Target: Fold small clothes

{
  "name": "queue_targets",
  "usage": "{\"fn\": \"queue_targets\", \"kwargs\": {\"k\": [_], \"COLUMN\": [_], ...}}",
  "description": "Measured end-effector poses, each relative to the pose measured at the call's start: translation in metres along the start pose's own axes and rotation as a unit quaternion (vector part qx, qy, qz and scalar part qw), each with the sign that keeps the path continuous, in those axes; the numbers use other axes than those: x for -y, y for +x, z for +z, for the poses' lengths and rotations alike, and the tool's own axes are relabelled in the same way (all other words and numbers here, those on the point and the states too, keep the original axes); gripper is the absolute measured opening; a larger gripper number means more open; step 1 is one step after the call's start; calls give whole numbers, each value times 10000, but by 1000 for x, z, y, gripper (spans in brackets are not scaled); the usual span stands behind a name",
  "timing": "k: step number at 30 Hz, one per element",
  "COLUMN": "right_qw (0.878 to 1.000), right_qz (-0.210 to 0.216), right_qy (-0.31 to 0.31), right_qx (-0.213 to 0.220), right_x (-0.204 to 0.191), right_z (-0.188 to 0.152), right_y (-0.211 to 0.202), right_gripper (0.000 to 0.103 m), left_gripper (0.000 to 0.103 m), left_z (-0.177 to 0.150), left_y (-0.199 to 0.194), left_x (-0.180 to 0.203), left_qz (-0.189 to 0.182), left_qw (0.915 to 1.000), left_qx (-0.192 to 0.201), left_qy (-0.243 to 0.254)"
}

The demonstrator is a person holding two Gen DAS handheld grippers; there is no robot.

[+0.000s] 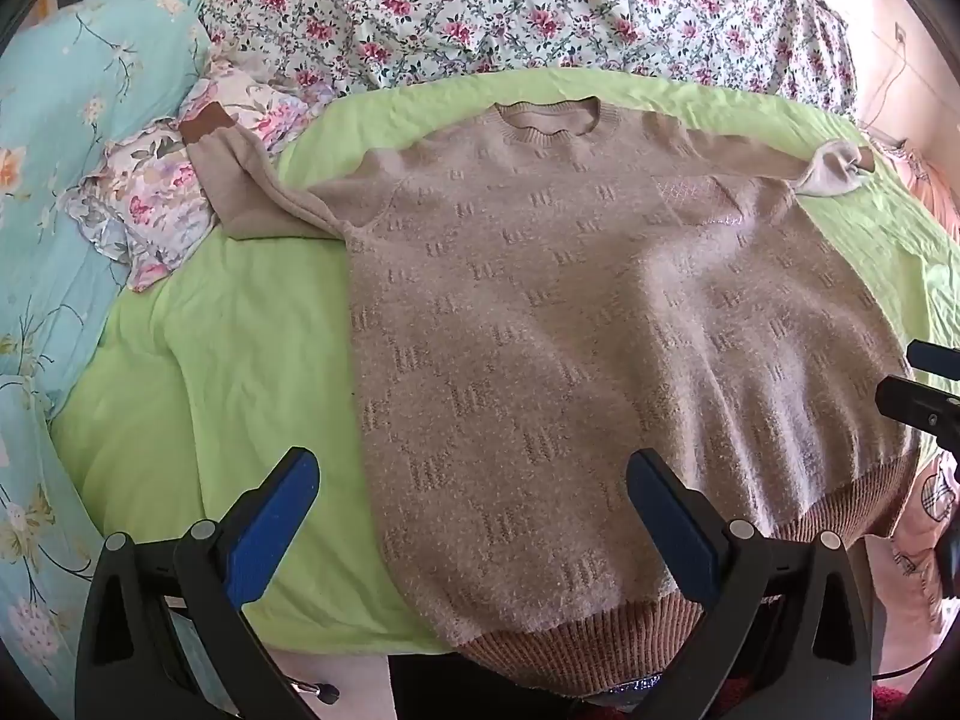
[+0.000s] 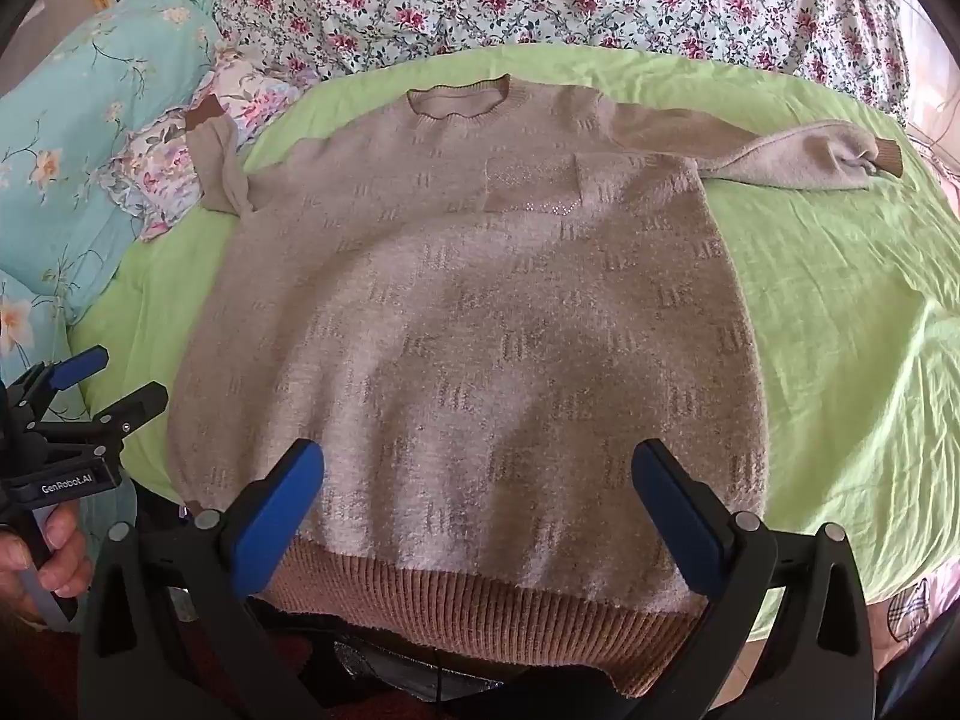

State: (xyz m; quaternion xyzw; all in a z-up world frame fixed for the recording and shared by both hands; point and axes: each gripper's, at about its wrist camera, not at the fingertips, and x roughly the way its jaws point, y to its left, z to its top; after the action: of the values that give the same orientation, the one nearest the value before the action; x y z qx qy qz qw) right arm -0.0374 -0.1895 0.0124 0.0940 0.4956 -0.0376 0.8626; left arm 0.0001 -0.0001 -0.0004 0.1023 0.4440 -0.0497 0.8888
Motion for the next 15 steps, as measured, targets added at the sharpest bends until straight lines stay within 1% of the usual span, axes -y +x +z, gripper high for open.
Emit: {"fn": "queue_targets", "kwargs": {"k": [10, 11, 15], "right_qw": [10000, 10000, 10000], "right_qz": [15, 15, 15], "right_qy": [1, 3, -5], "right_qx": [4, 4, 7], "right_x": [3, 4, 7], "right_z": [0, -1, -3], "right_y": [2, 2, 3], "right_gripper": [102, 102, 102], "left_gripper": [103, 103, 103], "left_z": [-3, 0, 2], "left_y": [4, 3, 4], "left_x": [2, -4, -2], "left_qz": [-10, -28, -14], "left_qw": [10000, 10000, 10000], "left_qx": [-7, -11, -27], "left_qy": [-2, 2, 11]}}
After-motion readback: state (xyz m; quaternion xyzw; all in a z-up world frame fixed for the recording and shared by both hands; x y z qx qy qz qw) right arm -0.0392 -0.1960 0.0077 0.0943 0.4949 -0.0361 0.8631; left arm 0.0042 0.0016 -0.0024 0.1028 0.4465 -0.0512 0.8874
